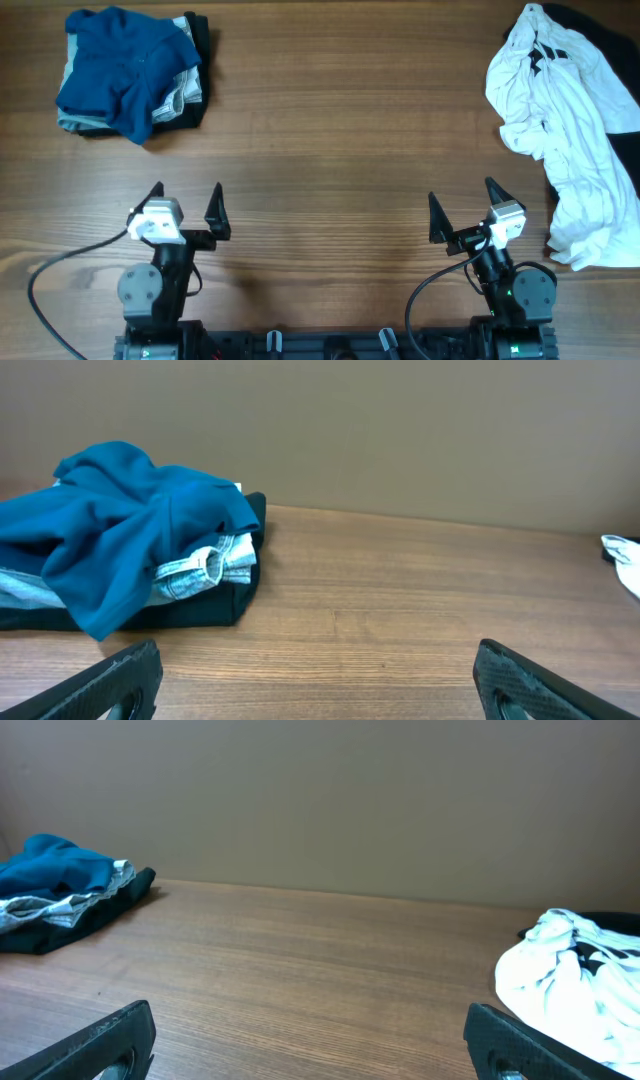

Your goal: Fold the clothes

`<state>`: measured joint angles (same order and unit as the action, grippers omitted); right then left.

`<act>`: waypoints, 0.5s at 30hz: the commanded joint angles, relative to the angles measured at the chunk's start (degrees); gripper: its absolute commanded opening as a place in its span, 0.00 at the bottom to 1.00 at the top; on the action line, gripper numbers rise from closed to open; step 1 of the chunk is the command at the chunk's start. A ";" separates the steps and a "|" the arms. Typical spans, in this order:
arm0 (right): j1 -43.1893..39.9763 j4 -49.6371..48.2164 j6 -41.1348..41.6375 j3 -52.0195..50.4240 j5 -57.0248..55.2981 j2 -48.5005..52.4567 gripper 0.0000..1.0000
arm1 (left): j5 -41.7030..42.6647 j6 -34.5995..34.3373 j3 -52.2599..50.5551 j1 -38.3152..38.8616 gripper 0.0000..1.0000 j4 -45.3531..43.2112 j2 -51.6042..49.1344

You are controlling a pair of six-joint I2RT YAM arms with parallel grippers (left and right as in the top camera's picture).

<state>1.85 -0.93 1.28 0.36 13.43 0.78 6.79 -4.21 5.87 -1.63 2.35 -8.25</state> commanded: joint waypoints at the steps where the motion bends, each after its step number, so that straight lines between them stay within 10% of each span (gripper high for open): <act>1: 0.22 -0.28 0.28 -0.07 0.09 -0.50 1.00 | -0.50 -0.55 -2.12 0.28 1.00 -0.94 4.00; 15: 0.22 -0.28 0.28 -0.07 0.09 -0.50 1.00 | -4.33 -0.52 -2.73 0.24 1.00 -2.78 8.09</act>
<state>1.85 -0.93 1.28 0.36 13.43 0.78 3.99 -4.21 4.12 -1.61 0.75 -0.82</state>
